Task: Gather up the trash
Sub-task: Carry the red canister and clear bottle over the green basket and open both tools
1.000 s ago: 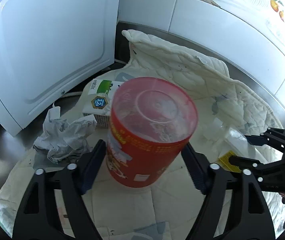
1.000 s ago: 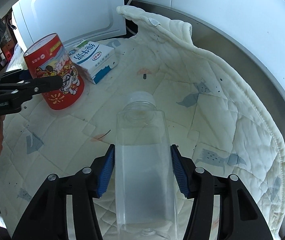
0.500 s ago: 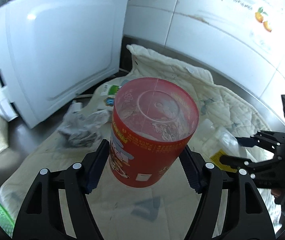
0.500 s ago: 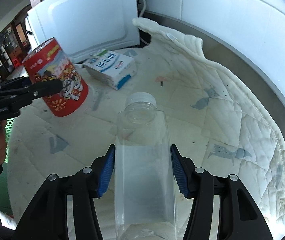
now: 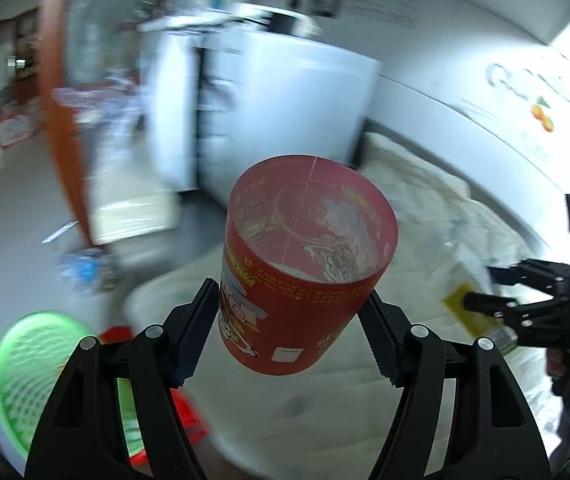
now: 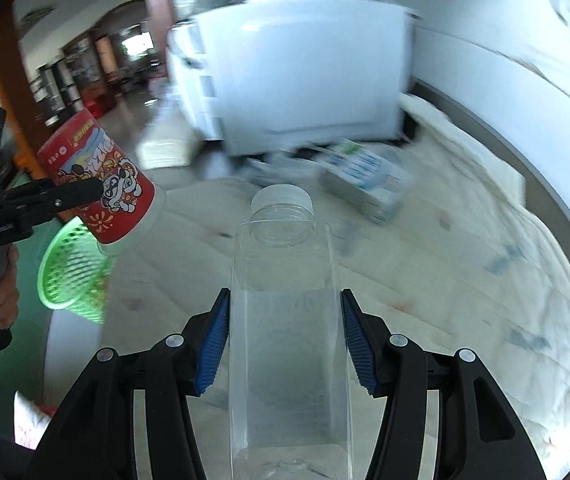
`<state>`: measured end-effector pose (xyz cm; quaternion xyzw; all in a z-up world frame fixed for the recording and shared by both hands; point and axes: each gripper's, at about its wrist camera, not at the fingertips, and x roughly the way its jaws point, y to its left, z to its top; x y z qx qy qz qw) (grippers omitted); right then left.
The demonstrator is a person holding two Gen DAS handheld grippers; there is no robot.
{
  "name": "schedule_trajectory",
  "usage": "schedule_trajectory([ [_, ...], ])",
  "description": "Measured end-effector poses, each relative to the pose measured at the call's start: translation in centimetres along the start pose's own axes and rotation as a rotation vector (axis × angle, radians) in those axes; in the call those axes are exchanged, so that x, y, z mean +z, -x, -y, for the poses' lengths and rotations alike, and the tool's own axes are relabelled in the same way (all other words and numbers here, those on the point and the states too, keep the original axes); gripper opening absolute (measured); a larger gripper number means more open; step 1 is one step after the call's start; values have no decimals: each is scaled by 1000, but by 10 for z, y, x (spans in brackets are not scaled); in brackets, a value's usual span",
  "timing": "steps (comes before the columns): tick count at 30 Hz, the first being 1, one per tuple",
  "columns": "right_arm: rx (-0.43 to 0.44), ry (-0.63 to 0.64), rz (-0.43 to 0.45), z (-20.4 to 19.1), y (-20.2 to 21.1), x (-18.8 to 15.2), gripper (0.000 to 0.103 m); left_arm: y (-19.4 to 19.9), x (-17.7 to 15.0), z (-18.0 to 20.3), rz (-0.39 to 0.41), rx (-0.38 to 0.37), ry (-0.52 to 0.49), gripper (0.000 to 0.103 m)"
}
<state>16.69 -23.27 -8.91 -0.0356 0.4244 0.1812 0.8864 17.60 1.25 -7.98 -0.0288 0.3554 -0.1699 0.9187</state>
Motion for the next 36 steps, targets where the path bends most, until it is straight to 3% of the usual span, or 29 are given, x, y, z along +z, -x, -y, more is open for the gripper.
schedule_trajectory([
  [9,150,161,-10,-105,-31,34,52,59,-37,-125,9,237,165,68],
  [18,258,258,-27,-190,-70,62,52,64,-81,-221,-107,377,326,69],
  [26,324,296,-37,-254,-102,81,52,55,-122,-260,-201,399,427,71],
  [31,350,304,-51,-282,-123,90,52,64,-135,-265,-196,401,442,78],
  [36,365,315,-61,-313,-146,98,52,71,-139,-273,-183,416,465,79],
])
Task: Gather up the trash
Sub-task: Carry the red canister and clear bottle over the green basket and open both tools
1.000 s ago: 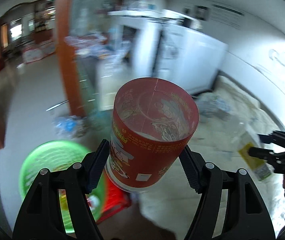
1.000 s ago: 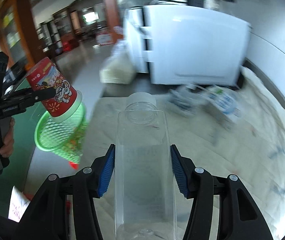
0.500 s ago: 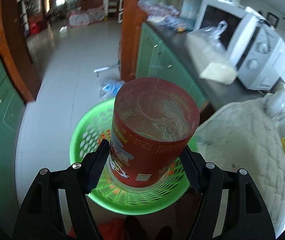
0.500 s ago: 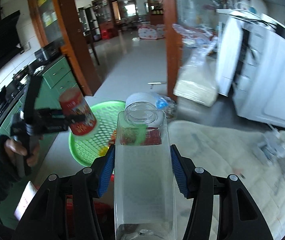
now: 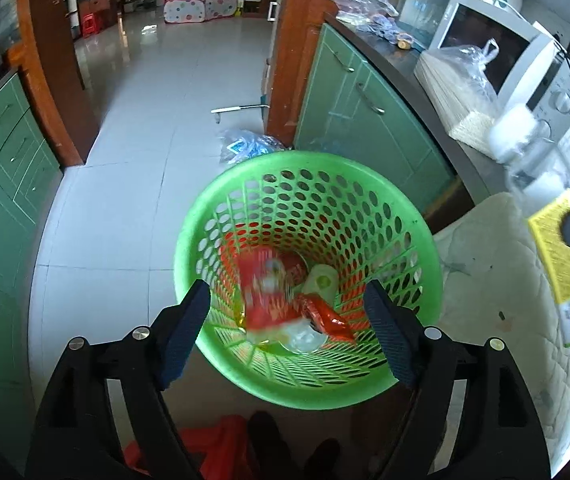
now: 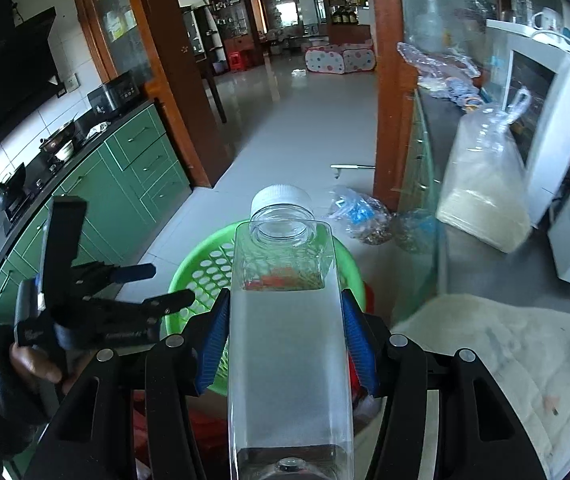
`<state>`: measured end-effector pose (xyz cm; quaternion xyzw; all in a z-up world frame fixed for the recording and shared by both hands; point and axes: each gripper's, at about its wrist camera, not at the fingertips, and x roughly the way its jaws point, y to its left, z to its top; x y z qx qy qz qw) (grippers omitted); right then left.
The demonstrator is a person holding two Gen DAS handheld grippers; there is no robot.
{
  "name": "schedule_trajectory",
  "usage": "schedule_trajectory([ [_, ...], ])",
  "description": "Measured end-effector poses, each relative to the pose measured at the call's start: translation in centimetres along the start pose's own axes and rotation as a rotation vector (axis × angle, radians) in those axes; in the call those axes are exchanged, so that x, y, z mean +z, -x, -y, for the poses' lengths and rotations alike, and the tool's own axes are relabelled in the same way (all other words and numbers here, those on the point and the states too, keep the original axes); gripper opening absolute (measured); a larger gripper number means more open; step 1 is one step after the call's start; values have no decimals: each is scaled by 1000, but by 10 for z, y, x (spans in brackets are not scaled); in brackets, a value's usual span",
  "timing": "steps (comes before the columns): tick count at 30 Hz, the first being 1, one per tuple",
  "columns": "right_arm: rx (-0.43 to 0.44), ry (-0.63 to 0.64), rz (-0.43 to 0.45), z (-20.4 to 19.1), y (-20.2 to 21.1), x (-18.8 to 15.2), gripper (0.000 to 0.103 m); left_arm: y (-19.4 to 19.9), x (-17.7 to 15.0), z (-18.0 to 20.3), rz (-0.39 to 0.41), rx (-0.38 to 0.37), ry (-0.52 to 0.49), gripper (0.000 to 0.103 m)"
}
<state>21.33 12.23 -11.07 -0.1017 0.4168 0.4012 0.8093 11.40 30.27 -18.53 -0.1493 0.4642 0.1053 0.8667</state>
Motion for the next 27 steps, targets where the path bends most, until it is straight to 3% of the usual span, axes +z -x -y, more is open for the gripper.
schedule_trajectory([
  [12,47,-77,29,-10,-39,27,55,13,4,-10,30,14,26,82],
  [14,46,-84,40,-9,-37,25,60,14,3,-10,31,14,22,82],
  [27,28,-100,84,12,21,-4,60,21,8,6,44,7,-10,82],
])
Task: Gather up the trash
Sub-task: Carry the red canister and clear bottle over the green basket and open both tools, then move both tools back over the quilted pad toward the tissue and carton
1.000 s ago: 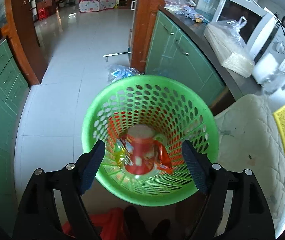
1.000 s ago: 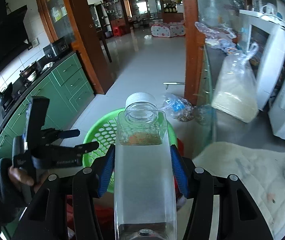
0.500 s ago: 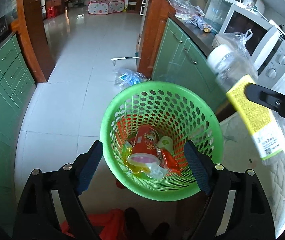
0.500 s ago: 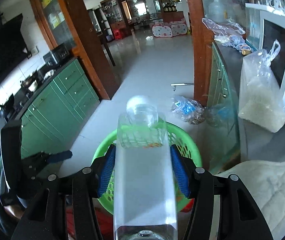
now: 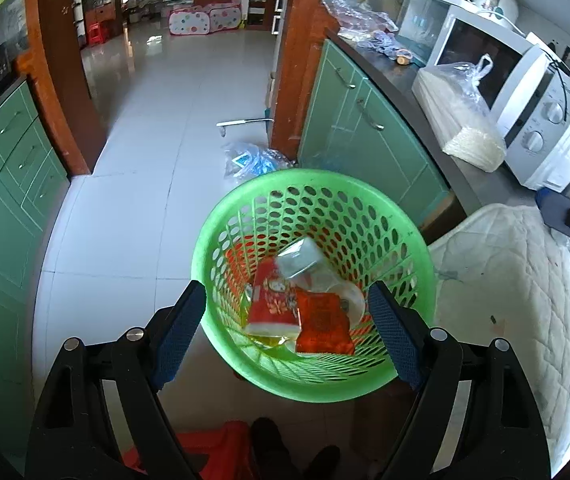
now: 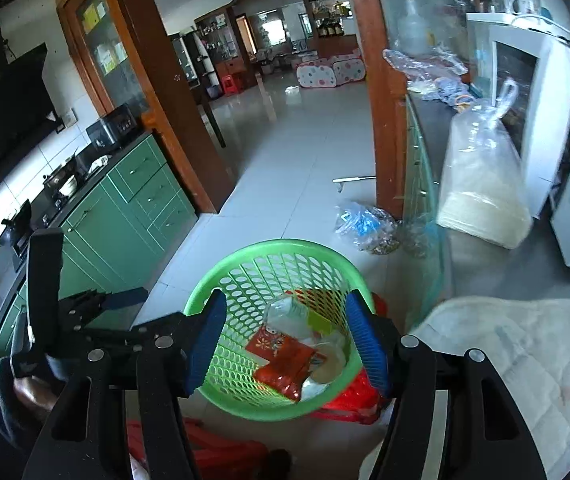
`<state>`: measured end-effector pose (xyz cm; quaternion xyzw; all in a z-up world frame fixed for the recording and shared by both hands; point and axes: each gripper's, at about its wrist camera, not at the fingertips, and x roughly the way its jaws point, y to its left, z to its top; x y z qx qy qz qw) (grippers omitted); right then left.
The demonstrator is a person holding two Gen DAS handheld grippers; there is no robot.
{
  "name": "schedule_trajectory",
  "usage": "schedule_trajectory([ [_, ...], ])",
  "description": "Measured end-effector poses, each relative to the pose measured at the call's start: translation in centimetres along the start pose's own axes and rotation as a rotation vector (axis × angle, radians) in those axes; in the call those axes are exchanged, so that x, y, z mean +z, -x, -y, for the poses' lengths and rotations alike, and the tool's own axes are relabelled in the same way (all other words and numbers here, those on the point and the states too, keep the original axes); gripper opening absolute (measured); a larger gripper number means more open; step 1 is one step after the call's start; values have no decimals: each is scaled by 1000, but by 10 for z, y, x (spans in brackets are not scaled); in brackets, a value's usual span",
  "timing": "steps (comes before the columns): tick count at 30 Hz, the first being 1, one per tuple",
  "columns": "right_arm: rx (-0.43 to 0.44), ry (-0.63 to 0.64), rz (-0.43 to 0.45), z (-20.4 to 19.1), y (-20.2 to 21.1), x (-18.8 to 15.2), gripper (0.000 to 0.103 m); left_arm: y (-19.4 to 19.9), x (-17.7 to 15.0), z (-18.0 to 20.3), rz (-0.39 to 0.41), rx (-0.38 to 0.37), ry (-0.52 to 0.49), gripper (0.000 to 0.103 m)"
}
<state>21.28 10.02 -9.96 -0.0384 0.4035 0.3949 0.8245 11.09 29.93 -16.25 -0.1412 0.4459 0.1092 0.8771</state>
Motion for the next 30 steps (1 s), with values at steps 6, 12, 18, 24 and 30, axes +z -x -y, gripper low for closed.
schedule_trajectory([
  [6,-61,-19,20,21,36,-23,61,5,4,21,12,-23,-38,82],
  [12,-136,-80,41,60,80,-50,61,3,6,55,5,-53,-93,82],
  [18,-258,-132,43,114,122,-76,61,2,8,91,-1,-91,-147,82],
  [24,-378,-179,22,175,158,-96,61,-1,7,133,-12,-123,-209,82],
  [30,-466,-191,-13,234,181,-105,61,-7,6,176,-27,-155,-267,82],
])
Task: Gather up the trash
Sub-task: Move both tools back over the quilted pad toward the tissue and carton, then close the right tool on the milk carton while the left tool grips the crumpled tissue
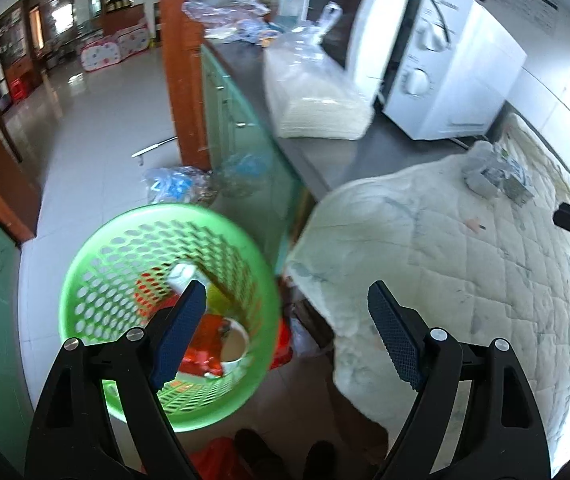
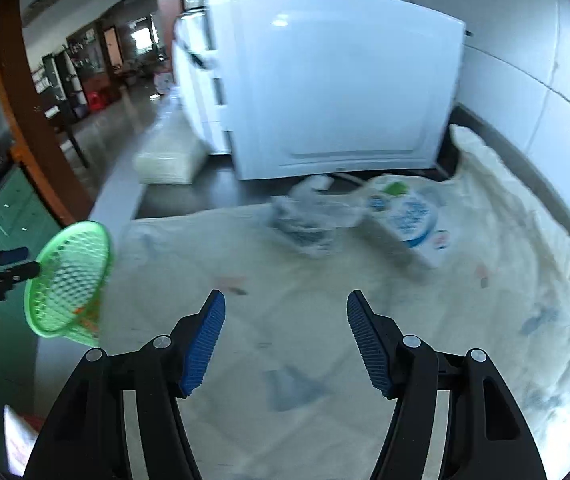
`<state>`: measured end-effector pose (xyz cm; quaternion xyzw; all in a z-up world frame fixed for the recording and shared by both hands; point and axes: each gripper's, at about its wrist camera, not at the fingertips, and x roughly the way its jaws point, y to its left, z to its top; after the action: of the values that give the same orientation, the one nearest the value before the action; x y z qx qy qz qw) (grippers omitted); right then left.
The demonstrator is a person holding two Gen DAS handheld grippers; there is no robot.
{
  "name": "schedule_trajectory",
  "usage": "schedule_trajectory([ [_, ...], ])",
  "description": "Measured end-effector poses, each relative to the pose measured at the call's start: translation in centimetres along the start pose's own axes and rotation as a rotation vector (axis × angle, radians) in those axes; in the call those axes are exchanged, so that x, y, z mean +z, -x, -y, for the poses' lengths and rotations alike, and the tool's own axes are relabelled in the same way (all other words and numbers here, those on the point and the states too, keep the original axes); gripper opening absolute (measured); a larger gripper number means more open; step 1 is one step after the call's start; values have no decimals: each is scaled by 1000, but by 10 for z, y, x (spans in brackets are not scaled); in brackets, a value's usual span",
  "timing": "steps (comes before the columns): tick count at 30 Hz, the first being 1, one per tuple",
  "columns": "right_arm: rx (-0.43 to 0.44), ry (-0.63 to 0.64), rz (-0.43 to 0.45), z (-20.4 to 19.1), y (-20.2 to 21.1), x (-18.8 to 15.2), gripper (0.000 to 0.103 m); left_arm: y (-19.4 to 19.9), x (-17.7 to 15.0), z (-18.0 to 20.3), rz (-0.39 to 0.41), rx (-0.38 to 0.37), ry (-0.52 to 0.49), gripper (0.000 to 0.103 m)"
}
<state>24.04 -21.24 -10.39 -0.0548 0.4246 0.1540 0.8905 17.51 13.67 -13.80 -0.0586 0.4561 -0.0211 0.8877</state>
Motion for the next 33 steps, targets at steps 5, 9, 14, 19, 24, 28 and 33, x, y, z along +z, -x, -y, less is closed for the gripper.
schedule_trajectory([
  [5,-47,69,-33,36,-13,11,69,-12,11,31,-12,-36,-39,82],
  [9,-79,119,-61,58,-29,21,71,-23,22,62,-17,-74,-84,82],
  [14,-80,153,-111,84,-56,32,73,-39,33,97,-33,-112,-142,82],
  [19,-78,216,-164,96,-83,46,75,-53,46,126,-39,-144,-192,84],
  [24,-68,270,-200,106,-105,59,79,-63,60,146,-41,-189,-208,85],
  [28,-41,274,-231,110,-120,64,81,-72,67,164,-40,-213,-239,87],
  [33,-13,291,-253,111,-131,62,78,-85,76,182,-48,-244,-257,87],
])
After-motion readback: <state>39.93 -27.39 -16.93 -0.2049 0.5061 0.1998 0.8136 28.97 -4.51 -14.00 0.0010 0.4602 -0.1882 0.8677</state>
